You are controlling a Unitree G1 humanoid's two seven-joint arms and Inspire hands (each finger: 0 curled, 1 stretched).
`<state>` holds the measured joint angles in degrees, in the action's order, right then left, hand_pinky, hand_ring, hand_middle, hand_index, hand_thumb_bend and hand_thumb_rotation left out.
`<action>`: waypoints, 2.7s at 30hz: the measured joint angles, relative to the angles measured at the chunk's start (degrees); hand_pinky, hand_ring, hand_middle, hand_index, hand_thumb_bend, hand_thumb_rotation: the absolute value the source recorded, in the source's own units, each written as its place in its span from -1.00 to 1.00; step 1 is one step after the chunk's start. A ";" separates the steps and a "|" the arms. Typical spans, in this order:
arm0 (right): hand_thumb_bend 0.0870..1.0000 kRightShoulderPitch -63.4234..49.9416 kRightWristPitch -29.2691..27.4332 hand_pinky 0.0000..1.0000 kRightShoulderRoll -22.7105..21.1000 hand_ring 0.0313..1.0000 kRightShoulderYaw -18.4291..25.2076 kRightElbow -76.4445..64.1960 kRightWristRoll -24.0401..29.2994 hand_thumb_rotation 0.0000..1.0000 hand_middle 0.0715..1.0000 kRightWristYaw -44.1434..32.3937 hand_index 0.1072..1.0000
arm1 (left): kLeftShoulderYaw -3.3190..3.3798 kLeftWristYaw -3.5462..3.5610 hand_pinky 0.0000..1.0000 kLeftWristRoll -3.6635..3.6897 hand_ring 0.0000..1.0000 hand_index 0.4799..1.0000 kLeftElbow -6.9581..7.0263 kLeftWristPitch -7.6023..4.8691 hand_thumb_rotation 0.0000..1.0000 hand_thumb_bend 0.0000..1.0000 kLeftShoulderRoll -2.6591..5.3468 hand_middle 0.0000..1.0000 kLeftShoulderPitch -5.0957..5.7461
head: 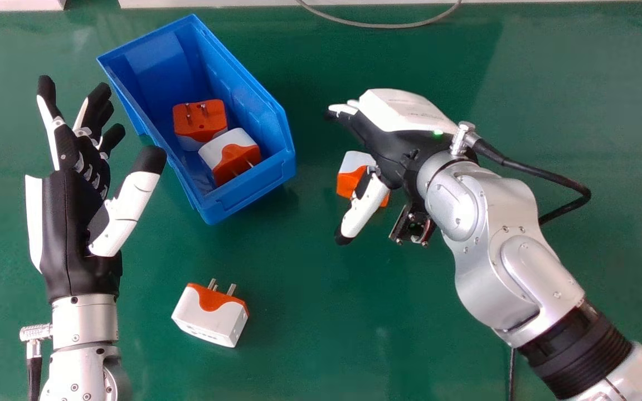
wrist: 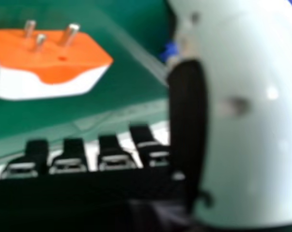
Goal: Pick all objects and put in blue box
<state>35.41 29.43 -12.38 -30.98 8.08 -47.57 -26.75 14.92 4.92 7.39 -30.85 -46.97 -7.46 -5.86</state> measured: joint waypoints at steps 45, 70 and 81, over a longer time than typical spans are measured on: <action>-0.06 2.49 -11.73 -0.35 0.03 -0.21 0.71 12.24 7.90 -1.00 -0.06 5.27 -0.15 | -0.02 0.65 0.81 1.17 0.89 0.69 0.24 0.06 0.12 0.70 0.10 0.85 0.75; -0.07 -2.72 -8.41 -0.30 -1.25 -0.24 2.90 -3.47 6.42 -1.00 -0.06 5.31 -0.08 | -0.14 0.78 0.80 1.55 0.89 0.68 0.81 0.06 0.13 0.70 0.13 0.86 1.18; 0.99 -2.62 8.37 0.99 -3.77 0.99 -3.77 -16.27 -10.94 -0.68 0.99 -16.09 0.99 | -0.12 1.36 0.81 1.77 0.88 0.68 0.79 0.07 0.10 0.69 0.16 0.86 1.21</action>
<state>32.79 37.80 -16.15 -34.75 -8.19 -58.50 -42.84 14.80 6.28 9.17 -30.06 -46.90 -7.30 -4.65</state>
